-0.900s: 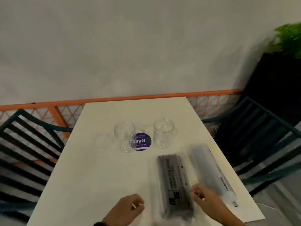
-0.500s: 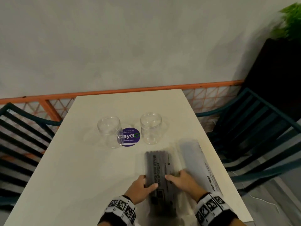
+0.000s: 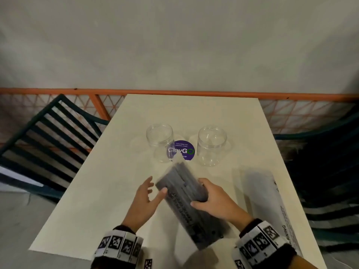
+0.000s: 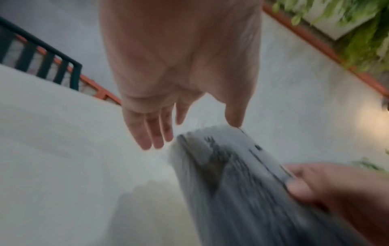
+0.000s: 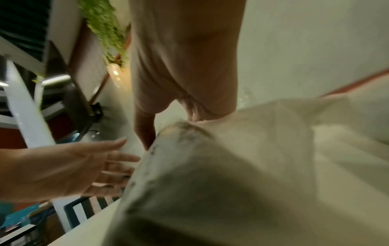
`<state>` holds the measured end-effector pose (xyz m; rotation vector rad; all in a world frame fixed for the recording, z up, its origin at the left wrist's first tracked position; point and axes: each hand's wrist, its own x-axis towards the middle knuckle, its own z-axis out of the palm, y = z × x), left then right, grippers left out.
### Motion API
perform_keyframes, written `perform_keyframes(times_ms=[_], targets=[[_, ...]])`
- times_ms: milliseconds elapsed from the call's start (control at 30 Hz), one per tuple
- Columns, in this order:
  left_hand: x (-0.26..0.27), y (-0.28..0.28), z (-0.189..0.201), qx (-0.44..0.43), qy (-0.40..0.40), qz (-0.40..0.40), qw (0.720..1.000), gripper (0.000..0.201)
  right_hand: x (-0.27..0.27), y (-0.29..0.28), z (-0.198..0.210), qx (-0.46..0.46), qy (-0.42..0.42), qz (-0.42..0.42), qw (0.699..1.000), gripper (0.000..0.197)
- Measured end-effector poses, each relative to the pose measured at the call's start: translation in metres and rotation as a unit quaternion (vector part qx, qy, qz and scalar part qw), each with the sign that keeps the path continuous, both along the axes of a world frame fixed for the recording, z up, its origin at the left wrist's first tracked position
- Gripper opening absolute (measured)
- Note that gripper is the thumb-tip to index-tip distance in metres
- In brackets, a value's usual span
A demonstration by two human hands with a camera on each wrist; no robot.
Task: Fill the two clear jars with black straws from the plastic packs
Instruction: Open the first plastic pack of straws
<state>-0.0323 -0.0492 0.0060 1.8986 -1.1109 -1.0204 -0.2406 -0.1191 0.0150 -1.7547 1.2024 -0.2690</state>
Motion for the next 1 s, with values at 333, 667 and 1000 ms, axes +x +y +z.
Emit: perform_keyframes(times_ms=[333, 667, 1000], targets=[[0.052, -0.019, 0.047, -0.137, 0.005, -0.012, 0.990, 0.010, 0.039, 0.004, 0.024, -0.177, 0.084, 0.134, 0.972, 0.059], [0.063, -0.031, 0.046, -0.209, 0.156, 0.038, 0.965, 0.011, 0.088, -0.015, 0.040, -0.217, -0.026, 0.049, 0.975, 0.030], [0.075, -0.028, 0.047, -0.239, 0.125, 0.023, 0.963, 0.016, 0.137, -0.015, 0.053, -0.226, -0.113, 0.011, 0.968, 0.019]])
